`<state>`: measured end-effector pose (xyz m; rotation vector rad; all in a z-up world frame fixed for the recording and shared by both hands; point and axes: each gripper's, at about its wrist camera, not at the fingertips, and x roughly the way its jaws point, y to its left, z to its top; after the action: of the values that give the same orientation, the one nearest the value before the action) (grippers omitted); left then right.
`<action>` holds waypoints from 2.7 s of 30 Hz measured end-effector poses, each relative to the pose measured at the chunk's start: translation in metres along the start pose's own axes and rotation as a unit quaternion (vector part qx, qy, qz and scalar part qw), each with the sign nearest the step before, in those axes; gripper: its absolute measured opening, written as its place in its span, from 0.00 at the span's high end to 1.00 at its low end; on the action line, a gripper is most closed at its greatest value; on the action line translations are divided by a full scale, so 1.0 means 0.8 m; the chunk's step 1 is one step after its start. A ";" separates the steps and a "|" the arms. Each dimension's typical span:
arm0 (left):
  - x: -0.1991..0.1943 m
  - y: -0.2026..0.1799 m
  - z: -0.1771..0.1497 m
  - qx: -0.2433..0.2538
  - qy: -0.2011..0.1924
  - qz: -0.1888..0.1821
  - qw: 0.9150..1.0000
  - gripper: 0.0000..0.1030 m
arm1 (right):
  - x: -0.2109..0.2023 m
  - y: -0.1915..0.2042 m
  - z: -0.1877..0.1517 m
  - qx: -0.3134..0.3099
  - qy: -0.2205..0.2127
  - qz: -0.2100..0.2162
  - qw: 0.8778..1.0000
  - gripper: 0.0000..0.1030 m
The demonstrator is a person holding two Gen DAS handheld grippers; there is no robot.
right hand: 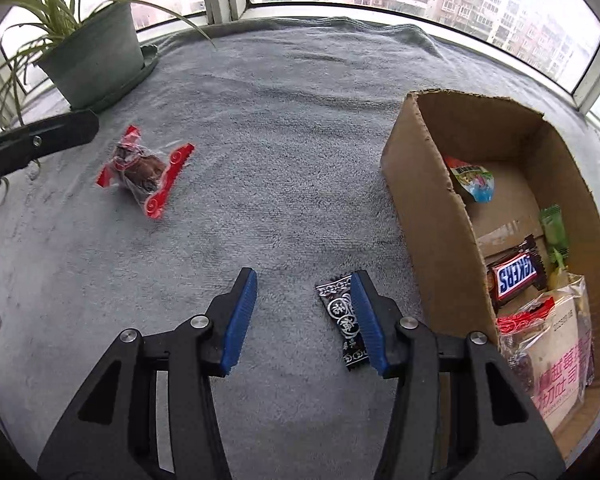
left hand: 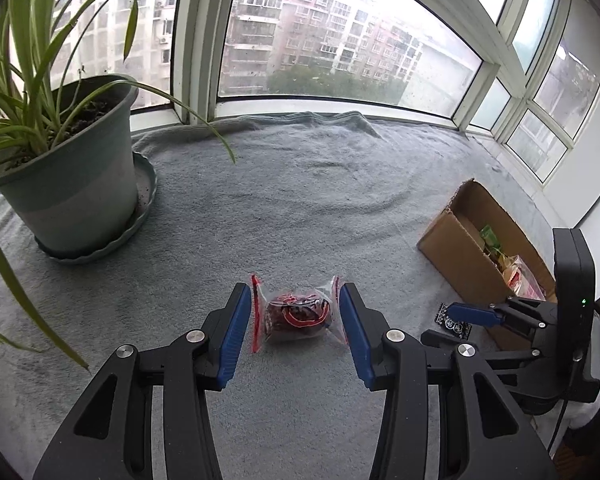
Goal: Organize snacks
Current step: 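Grasp the red-wrapped bag with the left tool while the right tool grasps the black packet, then carry the red bag and black packet over the box and open both tools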
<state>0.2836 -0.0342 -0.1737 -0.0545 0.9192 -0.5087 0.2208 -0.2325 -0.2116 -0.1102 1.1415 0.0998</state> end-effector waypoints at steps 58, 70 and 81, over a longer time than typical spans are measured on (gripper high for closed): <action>0.059 -0.035 -0.038 0.055 0.085 0.024 0.995 0.35 | -0.023 -0.015 -0.048 0.015 0.001 0.035 0.999 0.58; 0.061 -0.044 -0.048 0.067 0.063 0.060 0.994 0.46 | -0.030 -0.020 -0.053 0.010 -0.006 0.044 0.999 0.76; 0.029 -0.045 -0.040 0.044 0.035 0.066 0.996 0.47 | -0.060 -0.021 -0.048 0.010 -0.038 0.071 0.997 0.76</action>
<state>0.2563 -0.0705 -0.2015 0.1032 0.9611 -0.4291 0.1687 -0.2557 -0.1831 -0.0068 1.0724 0.2160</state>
